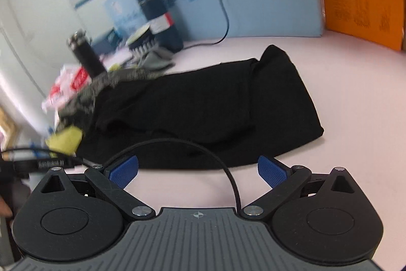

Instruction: Fold clothes

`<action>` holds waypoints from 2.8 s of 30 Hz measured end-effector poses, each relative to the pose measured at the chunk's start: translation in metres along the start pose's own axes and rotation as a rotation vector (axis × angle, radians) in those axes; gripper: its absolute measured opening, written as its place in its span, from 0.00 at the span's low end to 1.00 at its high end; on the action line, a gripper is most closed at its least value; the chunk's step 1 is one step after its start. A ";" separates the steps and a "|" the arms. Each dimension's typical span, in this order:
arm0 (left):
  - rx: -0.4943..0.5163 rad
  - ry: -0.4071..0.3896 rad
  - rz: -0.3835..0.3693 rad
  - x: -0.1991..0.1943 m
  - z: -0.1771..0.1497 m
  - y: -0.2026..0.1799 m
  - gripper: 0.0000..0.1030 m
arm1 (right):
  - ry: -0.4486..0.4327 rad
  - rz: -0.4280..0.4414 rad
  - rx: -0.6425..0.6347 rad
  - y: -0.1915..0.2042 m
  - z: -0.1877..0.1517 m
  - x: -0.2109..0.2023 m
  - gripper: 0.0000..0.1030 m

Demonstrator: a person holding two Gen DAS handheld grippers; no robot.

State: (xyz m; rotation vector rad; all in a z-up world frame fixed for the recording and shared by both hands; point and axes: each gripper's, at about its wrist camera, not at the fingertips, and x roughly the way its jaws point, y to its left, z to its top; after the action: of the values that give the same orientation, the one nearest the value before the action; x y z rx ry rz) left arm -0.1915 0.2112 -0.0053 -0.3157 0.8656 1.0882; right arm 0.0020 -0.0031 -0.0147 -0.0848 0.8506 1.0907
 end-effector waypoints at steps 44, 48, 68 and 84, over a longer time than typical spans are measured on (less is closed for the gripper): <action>0.183 0.014 -0.177 -0.034 -0.015 -0.071 1.00 | 0.303 -0.206 -0.126 0.015 -0.022 0.019 0.98; 0.180 0.017 -0.174 -0.033 -0.016 -0.070 1.00 | 0.312 -0.217 -0.105 0.013 -0.025 0.020 0.98; 0.198 0.049 -0.169 -0.026 -0.017 -0.075 1.00 | 0.322 -0.234 -0.123 0.013 -0.027 0.023 1.00; 0.201 0.073 -0.160 -0.020 -0.017 -0.078 1.00 | 0.314 -0.230 -0.137 0.012 -0.027 0.025 1.00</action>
State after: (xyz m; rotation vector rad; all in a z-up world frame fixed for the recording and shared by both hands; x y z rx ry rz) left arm -0.1351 0.1525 -0.0153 -0.2530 0.9890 0.8388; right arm -0.0180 0.0093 -0.0453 -0.4677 1.0175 0.9292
